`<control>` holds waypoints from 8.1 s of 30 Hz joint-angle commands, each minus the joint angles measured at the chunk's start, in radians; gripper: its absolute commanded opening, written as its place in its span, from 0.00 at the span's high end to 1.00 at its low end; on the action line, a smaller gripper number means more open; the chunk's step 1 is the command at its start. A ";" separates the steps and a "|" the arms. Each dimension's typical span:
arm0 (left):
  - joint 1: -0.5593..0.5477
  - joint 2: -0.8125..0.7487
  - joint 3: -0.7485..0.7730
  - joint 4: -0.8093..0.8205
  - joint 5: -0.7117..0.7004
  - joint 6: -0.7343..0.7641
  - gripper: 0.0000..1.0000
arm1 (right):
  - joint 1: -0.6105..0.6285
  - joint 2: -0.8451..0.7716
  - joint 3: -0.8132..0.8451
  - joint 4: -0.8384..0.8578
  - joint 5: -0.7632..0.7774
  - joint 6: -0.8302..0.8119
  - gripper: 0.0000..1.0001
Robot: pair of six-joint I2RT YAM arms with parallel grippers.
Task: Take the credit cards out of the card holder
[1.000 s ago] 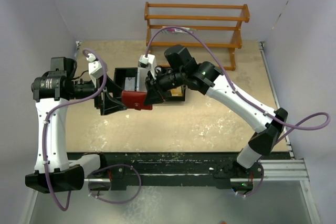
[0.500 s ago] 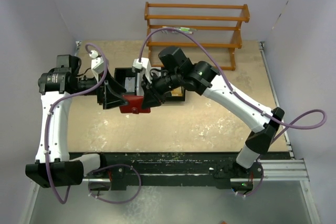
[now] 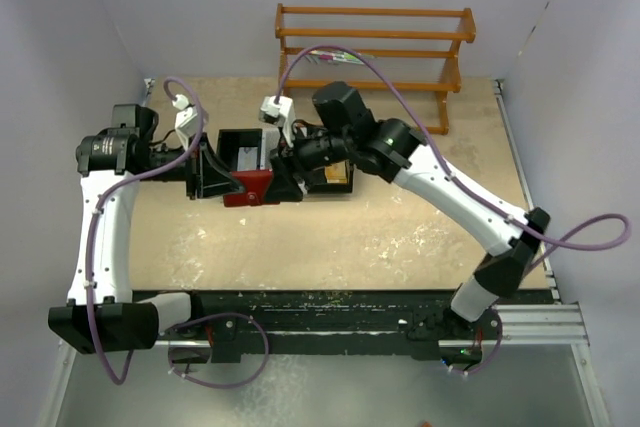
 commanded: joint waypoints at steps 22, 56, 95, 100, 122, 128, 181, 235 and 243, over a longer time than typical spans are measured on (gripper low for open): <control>-0.002 -0.304 -0.253 1.426 -0.044 -1.592 0.83 | 0.034 -0.404 -0.803 1.540 0.311 0.845 0.37; -0.003 -0.164 -0.098 0.411 -0.020 -0.423 0.56 | 0.008 -0.081 -0.005 0.160 -0.103 0.128 0.92; -0.003 -0.291 -0.246 0.854 -0.499 -1.147 0.99 | 0.352 -0.085 -0.197 0.561 1.239 0.296 0.39; -0.003 -0.295 -0.245 0.852 -0.499 -1.158 0.99 | 0.352 -0.045 -0.169 0.554 1.243 0.288 0.41; -0.004 -0.288 -0.236 0.822 -0.468 -1.158 0.99 | 0.352 0.076 -0.106 0.526 1.413 0.222 0.76; -0.003 -0.287 -0.229 0.816 -0.467 -1.156 0.99 | 0.352 0.097 -0.086 0.496 1.432 0.220 0.92; -0.002 -0.292 -0.170 1.051 -0.297 -1.389 0.98 | 0.120 -0.373 -0.636 1.041 0.604 0.401 0.11; -0.001 -0.335 -0.188 1.102 -0.199 -1.480 0.77 | 0.054 -0.470 -0.680 1.040 0.611 0.602 1.00; -0.002 -0.331 -0.236 1.118 -0.180 -1.455 0.57 | 0.054 -0.486 -0.630 0.974 0.545 0.560 1.00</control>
